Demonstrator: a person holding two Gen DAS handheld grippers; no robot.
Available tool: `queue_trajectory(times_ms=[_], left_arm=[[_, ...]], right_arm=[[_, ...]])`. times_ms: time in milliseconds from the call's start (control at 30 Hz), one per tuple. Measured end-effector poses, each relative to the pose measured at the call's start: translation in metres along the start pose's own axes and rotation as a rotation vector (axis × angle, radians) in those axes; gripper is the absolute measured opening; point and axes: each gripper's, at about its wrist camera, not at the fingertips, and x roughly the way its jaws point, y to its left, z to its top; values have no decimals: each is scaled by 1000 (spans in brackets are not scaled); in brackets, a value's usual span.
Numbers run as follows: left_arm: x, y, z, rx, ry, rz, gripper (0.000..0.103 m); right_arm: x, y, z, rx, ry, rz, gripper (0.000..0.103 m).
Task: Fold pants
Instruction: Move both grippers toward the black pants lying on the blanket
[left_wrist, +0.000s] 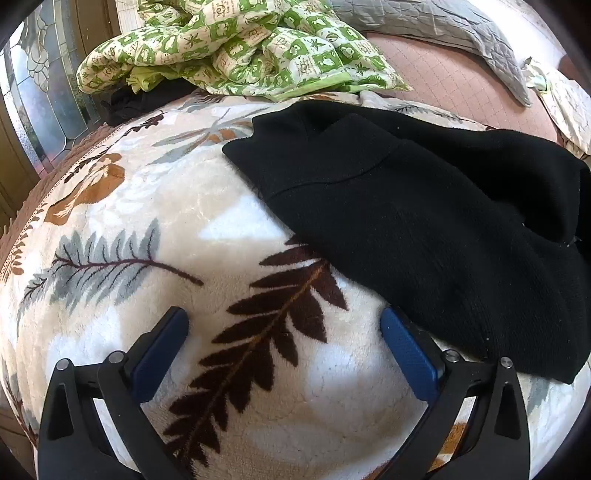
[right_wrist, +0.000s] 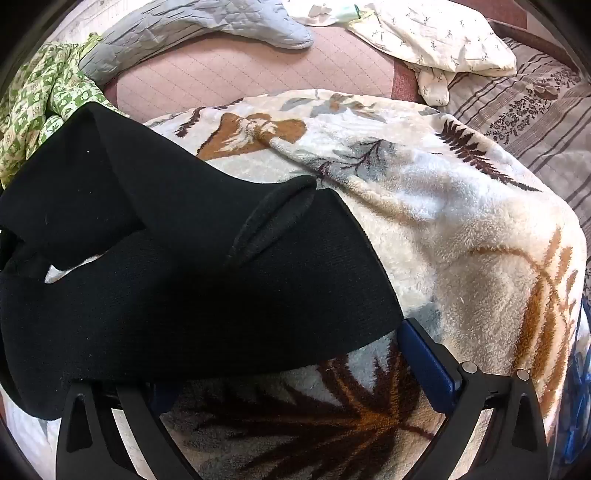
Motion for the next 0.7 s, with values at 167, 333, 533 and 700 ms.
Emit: queue_trajectory(times_ms=[167,333,533,700], left_arm=[[-2,2,2,11,40,-13,103],[-23,18,-1,-43,35,-73,103],[-48,27,6,-79,-15,-61,103],[-64,28,11,-82,-62,-70,103]], right_arm=[[-1,-1,1,19,14,8,102],[-23,6,-4,4,7,47,103],[-67,41,-10,-87,-73,114,103],[-84,67,-10,-130,-86,205,103]])
